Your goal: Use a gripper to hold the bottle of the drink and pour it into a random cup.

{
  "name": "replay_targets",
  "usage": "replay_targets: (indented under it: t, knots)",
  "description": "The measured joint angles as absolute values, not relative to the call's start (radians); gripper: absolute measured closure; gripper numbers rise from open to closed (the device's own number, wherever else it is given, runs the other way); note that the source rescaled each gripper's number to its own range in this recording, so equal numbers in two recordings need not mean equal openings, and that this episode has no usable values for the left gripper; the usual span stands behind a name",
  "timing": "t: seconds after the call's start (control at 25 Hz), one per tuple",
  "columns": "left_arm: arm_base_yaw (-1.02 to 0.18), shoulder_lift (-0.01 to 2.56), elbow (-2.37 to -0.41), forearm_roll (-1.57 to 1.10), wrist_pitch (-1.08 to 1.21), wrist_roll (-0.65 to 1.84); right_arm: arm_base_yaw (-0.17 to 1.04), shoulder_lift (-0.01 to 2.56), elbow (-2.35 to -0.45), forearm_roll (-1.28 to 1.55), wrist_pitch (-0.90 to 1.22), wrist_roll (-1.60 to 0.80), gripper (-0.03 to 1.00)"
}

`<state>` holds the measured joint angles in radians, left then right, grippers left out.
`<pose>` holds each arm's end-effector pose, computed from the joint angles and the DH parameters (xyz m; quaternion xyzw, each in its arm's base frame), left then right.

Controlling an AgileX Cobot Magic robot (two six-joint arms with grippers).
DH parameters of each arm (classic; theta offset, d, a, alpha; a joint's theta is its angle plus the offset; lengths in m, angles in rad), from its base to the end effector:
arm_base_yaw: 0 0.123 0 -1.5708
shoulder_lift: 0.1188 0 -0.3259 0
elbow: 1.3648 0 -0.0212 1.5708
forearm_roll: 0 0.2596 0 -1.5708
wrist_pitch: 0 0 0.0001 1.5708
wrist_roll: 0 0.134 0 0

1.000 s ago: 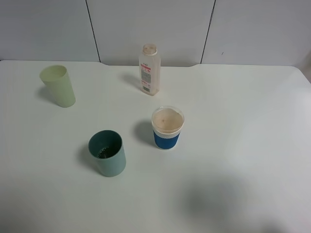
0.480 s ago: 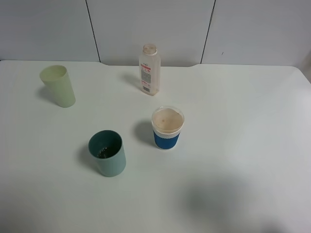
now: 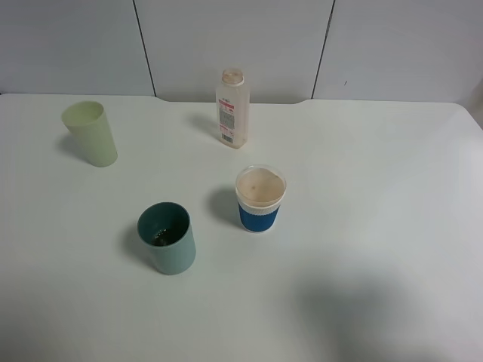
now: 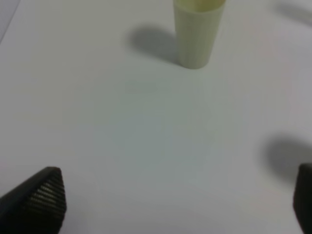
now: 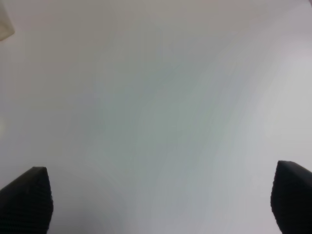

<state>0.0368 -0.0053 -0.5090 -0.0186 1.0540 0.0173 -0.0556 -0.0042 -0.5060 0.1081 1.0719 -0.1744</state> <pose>-0.0012 -0.0022 0.2656 -0.0079 0.8476 0.0051 0.5305 -0.0016 0.0128 0.2631 -0.0532 0.8506 -0.0061 0.5231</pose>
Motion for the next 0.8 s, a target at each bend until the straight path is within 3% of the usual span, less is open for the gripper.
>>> replay_targets:
  t: [0.8]
  knots:
    - [0.037,-0.005,-0.509,-0.019,1.054,0.017,-0.056,-0.004,-0.506,0.107,1.072,-0.162,-0.01]
